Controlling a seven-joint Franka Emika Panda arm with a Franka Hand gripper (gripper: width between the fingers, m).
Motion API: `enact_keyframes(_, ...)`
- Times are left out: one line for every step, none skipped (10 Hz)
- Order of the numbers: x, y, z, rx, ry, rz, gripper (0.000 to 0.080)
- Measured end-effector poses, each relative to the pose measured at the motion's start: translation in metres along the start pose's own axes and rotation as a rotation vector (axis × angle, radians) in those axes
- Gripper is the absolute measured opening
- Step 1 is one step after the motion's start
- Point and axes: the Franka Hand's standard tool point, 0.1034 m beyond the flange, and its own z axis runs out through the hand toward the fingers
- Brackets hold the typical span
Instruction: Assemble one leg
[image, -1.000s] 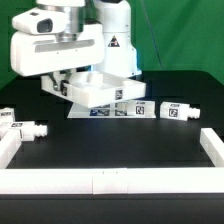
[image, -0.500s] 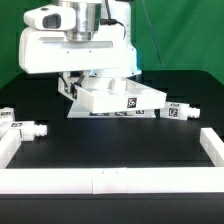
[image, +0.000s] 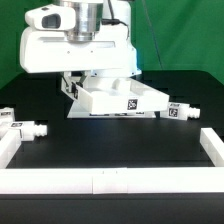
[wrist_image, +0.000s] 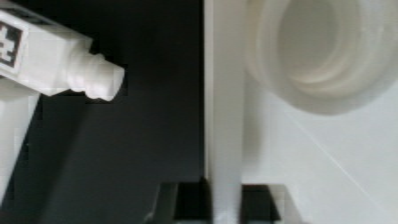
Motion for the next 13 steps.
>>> enact_keyframes(0.021, -0.005, -0.001, -0.007, -0.002, 0.107, 0.0056)
enact_keyframes(0.042, -0.016, -0.001, -0.009, 0.003, 0.183, 0.0056)
enact_keyframes(0.053, -0.024, -0.001, 0.011, -0.009, 0.237, 0.0056)
enact_keyframes(0.055, -0.025, 0.000, 0.015, -0.006, 0.221, 0.0056)
enact_keyframes(0.055, -0.025, 0.001, 0.016, -0.008, 0.221, 0.0056)
enact_keyframes(0.055, -0.025, 0.001, 0.016, -0.009, 0.220, 0.0056)
enact_keyframes(0.054, -0.026, 0.002, 0.016, -0.010, 0.220, 0.0056)
enact_keyframes(0.054, -0.026, 0.003, 0.017, -0.011, 0.219, 0.0056)
enact_keyframes(0.054, -0.026, 0.004, 0.017, -0.014, 0.224, 0.0056)
enact_keyframes(0.054, -0.028, 0.011, 0.032, -0.029, 0.262, 0.0056)
enact_keyframes(0.059, -0.028, 0.017, 0.059, -0.042, 0.303, 0.0056)
enact_keyframes(0.067, -0.029, 0.022, 0.064, -0.039, 0.317, 0.0056)
enact_keyframes(0.072, -0.035, 0.032, 0.062, -0.046, 0.321, 0.0056)
